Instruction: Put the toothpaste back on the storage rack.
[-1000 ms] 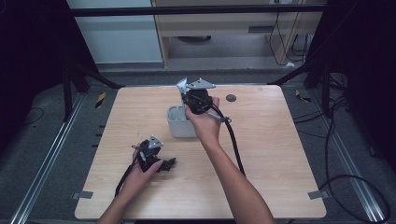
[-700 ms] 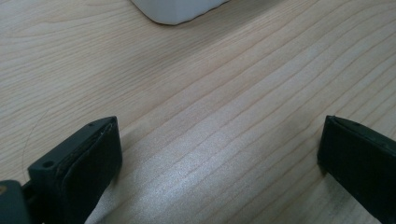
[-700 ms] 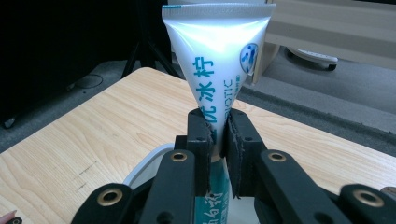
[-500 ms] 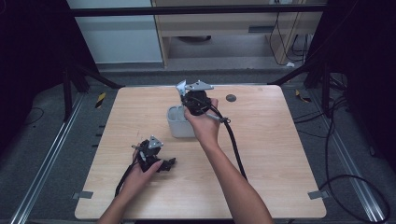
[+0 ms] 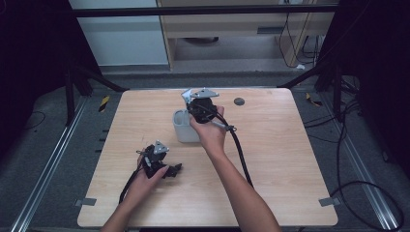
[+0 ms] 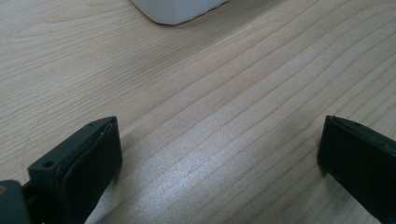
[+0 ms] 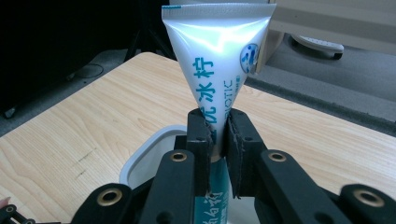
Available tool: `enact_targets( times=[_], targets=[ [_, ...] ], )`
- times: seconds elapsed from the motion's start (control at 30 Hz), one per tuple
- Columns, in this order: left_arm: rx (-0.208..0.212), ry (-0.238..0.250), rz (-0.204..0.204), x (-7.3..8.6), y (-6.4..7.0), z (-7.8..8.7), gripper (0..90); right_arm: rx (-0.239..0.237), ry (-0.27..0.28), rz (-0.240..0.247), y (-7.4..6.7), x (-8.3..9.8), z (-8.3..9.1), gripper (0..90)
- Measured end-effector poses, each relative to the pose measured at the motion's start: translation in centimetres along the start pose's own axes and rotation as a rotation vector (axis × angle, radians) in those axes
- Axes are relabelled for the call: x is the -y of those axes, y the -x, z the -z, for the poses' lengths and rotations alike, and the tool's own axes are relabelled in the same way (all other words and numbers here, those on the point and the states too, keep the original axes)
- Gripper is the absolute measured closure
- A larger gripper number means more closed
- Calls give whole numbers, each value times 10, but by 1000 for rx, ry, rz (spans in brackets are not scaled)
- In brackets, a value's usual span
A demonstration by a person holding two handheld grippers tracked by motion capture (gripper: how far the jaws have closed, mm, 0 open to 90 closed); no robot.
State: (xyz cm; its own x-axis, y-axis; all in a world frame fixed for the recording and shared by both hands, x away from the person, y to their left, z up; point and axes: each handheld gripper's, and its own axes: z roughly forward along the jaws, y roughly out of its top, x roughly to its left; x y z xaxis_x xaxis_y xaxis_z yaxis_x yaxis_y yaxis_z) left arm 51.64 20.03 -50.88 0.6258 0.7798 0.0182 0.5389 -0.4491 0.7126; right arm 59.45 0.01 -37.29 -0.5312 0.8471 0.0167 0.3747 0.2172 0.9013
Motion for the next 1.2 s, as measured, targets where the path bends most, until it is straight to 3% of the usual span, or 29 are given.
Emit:
enact_targets(
  times=[1.2],
  targets=[
    [1, 0, 2, 0, 0, 0, 0, 4, -43, -3, -1, 10, -15, 804]
  ],
)
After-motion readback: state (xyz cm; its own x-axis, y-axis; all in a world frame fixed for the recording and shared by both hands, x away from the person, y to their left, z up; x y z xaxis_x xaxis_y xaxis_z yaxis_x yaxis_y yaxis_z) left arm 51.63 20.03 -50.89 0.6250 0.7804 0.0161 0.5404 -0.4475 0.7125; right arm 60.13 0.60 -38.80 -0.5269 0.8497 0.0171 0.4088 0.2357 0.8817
